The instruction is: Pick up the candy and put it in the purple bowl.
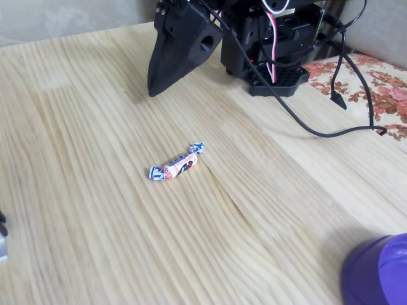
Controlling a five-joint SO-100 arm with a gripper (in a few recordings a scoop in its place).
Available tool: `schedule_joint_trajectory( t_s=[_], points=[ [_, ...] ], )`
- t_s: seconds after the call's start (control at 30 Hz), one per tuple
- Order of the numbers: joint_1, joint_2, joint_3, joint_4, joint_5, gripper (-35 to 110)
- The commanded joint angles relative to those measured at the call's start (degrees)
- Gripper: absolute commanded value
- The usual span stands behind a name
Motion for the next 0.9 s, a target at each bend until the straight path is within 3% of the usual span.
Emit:
schedule_joint_trajectory(
  t_s=[0.0,0.87],
  points=[
    [0.70,1.76,-0.44,0.53,0.62,-1],
    [-0.18,1.85,-0.44,0.18,-0.53,-1]
  ],
)
